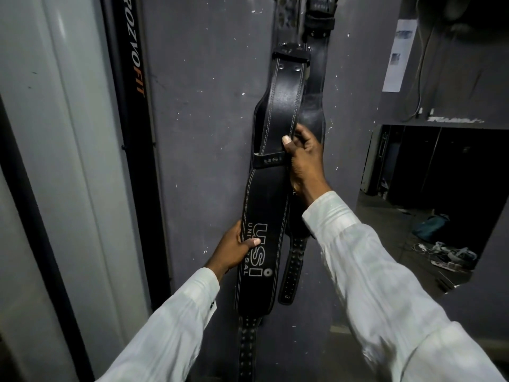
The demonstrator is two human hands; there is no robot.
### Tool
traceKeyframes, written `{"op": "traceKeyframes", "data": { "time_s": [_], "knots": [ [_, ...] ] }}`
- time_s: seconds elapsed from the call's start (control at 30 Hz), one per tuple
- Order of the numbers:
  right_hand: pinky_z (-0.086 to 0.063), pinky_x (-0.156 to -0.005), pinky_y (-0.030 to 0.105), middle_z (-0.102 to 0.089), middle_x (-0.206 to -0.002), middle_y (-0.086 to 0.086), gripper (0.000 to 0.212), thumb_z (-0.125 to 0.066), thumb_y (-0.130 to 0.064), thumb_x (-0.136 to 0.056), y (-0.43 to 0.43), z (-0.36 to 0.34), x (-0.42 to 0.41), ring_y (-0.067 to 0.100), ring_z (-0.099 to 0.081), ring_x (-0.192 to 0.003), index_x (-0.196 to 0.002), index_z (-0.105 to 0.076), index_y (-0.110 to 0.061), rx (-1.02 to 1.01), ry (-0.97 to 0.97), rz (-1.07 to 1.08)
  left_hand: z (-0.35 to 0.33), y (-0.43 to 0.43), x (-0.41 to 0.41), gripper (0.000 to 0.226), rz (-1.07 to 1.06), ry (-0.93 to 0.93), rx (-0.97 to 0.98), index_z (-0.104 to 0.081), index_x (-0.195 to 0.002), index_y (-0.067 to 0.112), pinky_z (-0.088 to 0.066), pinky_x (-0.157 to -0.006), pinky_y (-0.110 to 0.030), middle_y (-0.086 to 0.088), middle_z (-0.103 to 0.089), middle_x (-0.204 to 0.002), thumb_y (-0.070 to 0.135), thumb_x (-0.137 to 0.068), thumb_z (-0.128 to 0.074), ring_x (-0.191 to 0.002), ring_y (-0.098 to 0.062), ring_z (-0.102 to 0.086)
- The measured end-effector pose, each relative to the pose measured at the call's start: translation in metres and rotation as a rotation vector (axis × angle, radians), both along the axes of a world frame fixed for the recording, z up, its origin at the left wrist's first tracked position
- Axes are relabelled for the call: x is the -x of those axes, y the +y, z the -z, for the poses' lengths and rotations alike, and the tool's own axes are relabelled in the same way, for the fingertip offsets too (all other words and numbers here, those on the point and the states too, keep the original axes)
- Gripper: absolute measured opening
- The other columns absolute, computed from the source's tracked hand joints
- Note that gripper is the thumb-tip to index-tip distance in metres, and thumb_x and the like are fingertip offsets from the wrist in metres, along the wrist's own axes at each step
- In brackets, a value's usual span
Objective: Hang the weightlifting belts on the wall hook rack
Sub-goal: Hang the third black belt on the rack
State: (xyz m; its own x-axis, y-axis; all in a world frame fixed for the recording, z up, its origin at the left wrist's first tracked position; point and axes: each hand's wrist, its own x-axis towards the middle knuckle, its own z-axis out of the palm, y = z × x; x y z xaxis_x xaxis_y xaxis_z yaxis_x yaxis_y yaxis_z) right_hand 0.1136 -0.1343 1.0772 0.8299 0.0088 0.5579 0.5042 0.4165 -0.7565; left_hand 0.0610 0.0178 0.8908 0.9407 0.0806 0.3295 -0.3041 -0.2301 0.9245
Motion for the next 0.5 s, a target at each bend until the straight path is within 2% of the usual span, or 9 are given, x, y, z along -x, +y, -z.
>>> {"op": "traceKeyframes", "data": {
  "time_s": [0.1, 0.2, 0.27, 0.33, 0.37, 0.43, 0.5],
  "knots": [
    [-0.052, -0.093, 0.026, -0.067, -0.103, -0.001, 0.038, -0.058, 0.01, -0.091, 0.0, 0.002, 0.002, 0.007, -0.064, -0.094, -0.12, -0.061, -0.014, 0.001, 0.006, -0.011, 0.004, 0.0, 0.003, 0.053, 0.043, 0.036, -0.034, -0.046, -0.137, 0.024, -0.051, -0.101, -0.031, 0.008, -0.065, -0.124, 0.009, -0.09, -0.067, -0.115, -0.008, -0.063],
    [-0.053, -0.08, 0.019, -0.067, -0.097, -0.002, 0.037, -0.057, 0.009, -0.092, 0.001, 0.004, 0.004, 0.003, -0.064, -0.085, -0.12, -0.06, -0.014, 0.017, -0.009, -0.034, 0.013, 0.011, 0.004, 0.048, 0.121, 0.195, -0.111, -0.051, -0.136, 0.015, -0.05, -0.102, -0.034, 0.001, -0.068, -0.121, 0.007, -0.091, -0.066, -0.121, -0.023, -0.062],
    [-0.053, -0.083, 0.02, -0.067, -0.099, -0.001, 0.037, -0.057, 0.009, -0.092, 0.002, 0.007, 0.008, 0.005, -0.064, -0.087, -0.118, -0.06, -0.017, 0.021, 0.0, -0.058, -0.002, 0.017, 0.004, 0.048, 0.209, 0.241, -0.01, -0.052, -0.135, 0.011, -0.051, -0.1, -0.035, -0.005, -0.069, -0.121, 0.004, -0.09, -0.066, -0.122, -0.029, -0.062],
    [-0.051, -0.089, 0.024, -0.066, -0.103, 0.0, 0.036, -0.058, 0.009, -0.092, 0.0, 0.013, 0.009, 0.007, -0.063, -0.093, -0.118, -0.061, -0.016, 0.036, 0.003, -0.08, -0.046, 0.015, 0.007, 0.057, 0.32, 0.137, 0.252, -0.048, -0.14, 0.013, -0.054, -0.095, -0.03, -0.005, -0.067, -0.129, 0.015, -0.087, -0.07, -0.115, -0.02, -0.066],
    [-0.051, -0.088, 0.024, -0.065, -0.103, 0.001, 0.035, -0.058, 0.008, -0.092, 0.0, 0.016, 0.009, 0.008, -0.062, -0.093, -0.12, -0.06, -0.012, 0.058, 0.004, -0.098, -0.073, 0.013, 0.008, 0.063, 0.331, 0.047, 0.363, -0.048, -0.14, 0.014, -0.055, -0.088, -0.023, -0.003, -0.067, -0.127, 0.026, -0.084, -0.074, -0.106, -0.012, -0.068],
    [-0.051, -0.084, 0.022, -0.065, -0.101, 0.002, 0.033, -0.057, 0.008, -0.093, 0.0, 0.021, 0.014, 0.007, -0.062, -0.09, -0.122, -0.059, -0.008, 0.118, 0.005, -0.128, -0.13, 0.007, 0.008, 0.068, 0.247, -0.121, 0.446, -0.053, -0.134, 0.012, -0.053, -0.074, -0.015, 0.003, -0.071, -0.11, 0.044, -0.078, -0.076, -0.083, -0.002, -0.067],
    [-0.051, -0.087, 0.024, -0.067, -0.106, 0.005, 0.034, -0.055, 0.008, -0.093, 0.001, 0.032, 0.017, 0.011, -0.063, -0.095, -0.126, -0.057, -0.003, 0.175, -0.007, -0.155, -0.175, 0.001, 0.005, 0.05, 0.155, -0.206, 0.457, -0.056, -0.129, 0.007, -0.055, -0.078, -0.021, 0.004, -0.073, -0.096, 0.039, -0.092, -0.064, -0.078, -0.003, -0.067]
  ]
}}
